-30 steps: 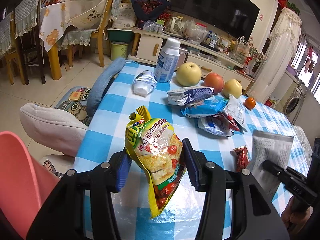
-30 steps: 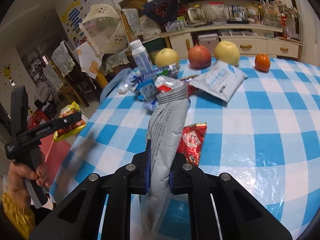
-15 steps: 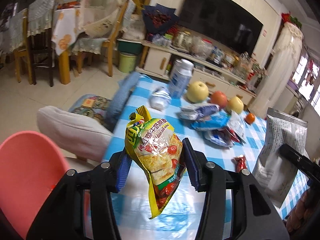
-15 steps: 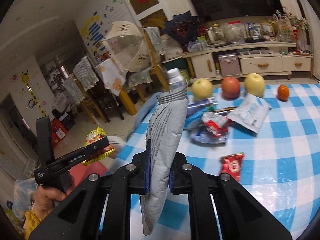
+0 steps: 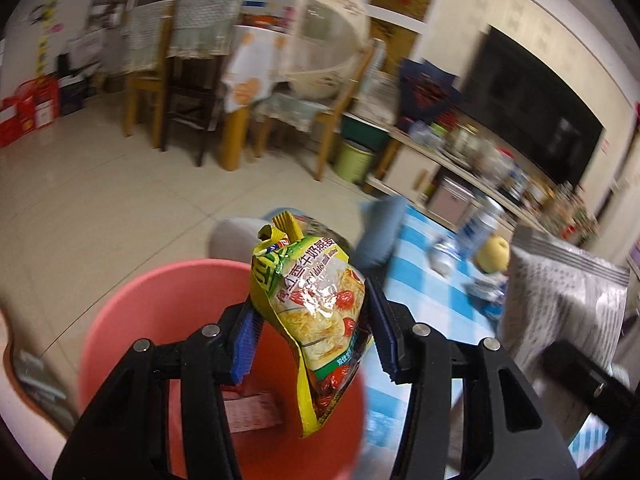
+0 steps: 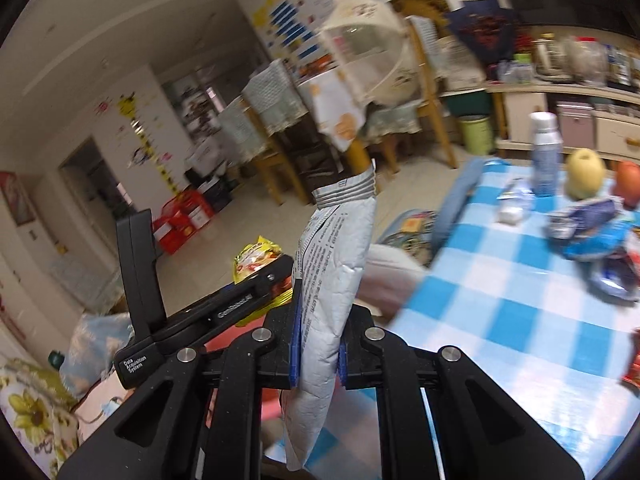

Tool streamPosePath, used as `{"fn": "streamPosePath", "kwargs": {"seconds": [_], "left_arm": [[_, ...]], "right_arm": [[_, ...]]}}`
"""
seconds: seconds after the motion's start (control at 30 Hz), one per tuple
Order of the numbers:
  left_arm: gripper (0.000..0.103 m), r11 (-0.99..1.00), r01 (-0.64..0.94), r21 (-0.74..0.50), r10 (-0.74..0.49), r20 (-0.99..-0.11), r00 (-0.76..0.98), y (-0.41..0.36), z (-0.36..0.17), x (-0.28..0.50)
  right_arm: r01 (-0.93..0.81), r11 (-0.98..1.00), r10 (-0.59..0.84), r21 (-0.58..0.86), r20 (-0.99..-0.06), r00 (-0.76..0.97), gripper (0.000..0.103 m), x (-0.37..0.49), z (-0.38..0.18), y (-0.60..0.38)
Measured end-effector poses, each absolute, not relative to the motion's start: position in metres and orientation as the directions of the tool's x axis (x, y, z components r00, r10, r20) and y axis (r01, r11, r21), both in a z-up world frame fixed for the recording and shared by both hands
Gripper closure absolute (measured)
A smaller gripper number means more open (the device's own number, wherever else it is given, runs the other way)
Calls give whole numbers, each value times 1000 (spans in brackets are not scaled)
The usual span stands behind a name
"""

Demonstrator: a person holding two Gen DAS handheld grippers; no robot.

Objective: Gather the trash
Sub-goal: 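Carry both bags to the pink bin and open both grippers, then move both tools back toward the table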

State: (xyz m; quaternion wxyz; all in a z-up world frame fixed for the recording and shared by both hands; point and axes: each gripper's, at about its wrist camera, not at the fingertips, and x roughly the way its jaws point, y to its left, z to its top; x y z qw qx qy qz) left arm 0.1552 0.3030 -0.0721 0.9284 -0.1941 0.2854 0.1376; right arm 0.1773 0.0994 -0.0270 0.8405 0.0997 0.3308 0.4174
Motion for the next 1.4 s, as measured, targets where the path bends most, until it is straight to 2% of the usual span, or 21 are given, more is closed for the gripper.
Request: {"fn": "streamPosePath", "kwargs": {"seconds": [0.17, 0.2, 0.27, 0.33, 0.4, 0.47, 0.57, 0.67, 0.9, 1.2, 1.4], "left_arm": [[51, 828, -513, -227, 305, -585, 752, 330, -69, 144], [48, 816, -539, -212, 337, -583, 739, 333, -67, 142], [34, 798, -574, -182, 387, -576, 720, 337, -66, 140], [28, 794, -587, -160, 409, -574, 709, 339, -64, 139], [23, 799, -582, -156, 410, -568, 714, 341, -61, 140], [19, 806, -575, -144, 414, -557, 720, 339, -59, 140], [16, 825, -554, -110, 412, -555, 723, 332, -58, 142], [15, 836, -539, -98, 406, -551, 729, 323, -57, 142], [14, 869, -493, -45, 391, -548, 739, 295, -55, 154], [13, 890, -455, 25, 393, -550, 737, 265, -56, 170], [13, 900, -432, 58, 390, -550, 739, 249, -56, 178]], "right_arm": [[-650, 593, 789, 475, -505, 351, 88, 181, -46, 153], [-645, 599, 781, 474, -523, 341, 85, 182, -52, 163], [-630, 633, 746, 449, -571, 342, 83, 184, -66, 174], [-609, 663, 718, 436, -602, 350, 73, 183, -78, 177], [-591, 684, 701, 428, -609, 371, 47, 181, -85, 171], [-578, 715, 673, 394, -611, 417, 36, 177, -86, 162], [-571, 742, 644, 350, -609, 464, 31, 171, -84, 145], [-554, 760, 626, 339, -611, 485, 21, 167, -83, 131], [-550, 794, 576, 259, -608, 546, 21, 159, -78, 100], [-523, 819, 544, 237, -610, 576, 13, 161, -78, 67], [-508, 827, 535, 240, -616, 579, 13, 163, -82, 50]]}}
